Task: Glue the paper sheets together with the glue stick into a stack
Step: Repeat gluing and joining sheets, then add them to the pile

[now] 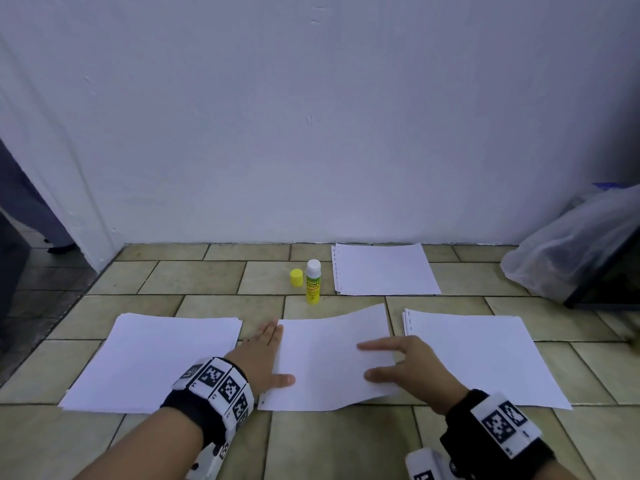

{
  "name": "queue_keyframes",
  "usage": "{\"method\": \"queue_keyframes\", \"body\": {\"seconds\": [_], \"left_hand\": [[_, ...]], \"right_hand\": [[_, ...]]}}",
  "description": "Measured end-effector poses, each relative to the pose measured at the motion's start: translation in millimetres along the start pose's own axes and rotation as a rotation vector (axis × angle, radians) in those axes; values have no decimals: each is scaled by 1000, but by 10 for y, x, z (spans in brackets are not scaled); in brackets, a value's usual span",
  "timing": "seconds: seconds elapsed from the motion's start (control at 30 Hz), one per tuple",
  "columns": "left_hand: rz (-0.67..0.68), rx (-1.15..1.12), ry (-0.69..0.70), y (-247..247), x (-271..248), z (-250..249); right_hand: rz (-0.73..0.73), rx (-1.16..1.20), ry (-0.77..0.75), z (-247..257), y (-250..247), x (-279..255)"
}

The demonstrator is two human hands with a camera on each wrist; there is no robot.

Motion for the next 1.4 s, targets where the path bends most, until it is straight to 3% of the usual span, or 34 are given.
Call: {"method": "queue_keyframes", "body": {"seconds": [0.07, 0.27, 0.43, 0.6, 0.73, 0.9, 1.4], "left_hand": [[-1, 1, -3, -4, -14, -11], [-24, 44, -15, 44, -45, -64], [-33, 56, -26, 49, -49, -85], [-33, 76, -52, 58, -23, -96], [-20, 94, -73, 37, -7, -111], [-15, 112, -102, 24, 22, -131], [2, 142, -117, 35, 88, -132]], "right_hand": [[53, -17, 36, 0, 13, -18], [35, -39, 108, 24, -319, -22], [161, -60, 102, 48, -818, -217], [9, 126, 61, 183, -1502, -253], [-187, 237, 30, 297, -1775, 133], [-293, 83, 45, 277, -1686, 746], [-218, -314, 144, -272, -1459, 1665]]}}
Point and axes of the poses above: each hand's wrist, its own x-axis towards the middle knuckle, its own y-axis out of the palm, z = x × y, the point moved 1 cm from there along x, towards the middle knuckle, and after that the axes turned 5 degrees about z, right-handed, at the moved point
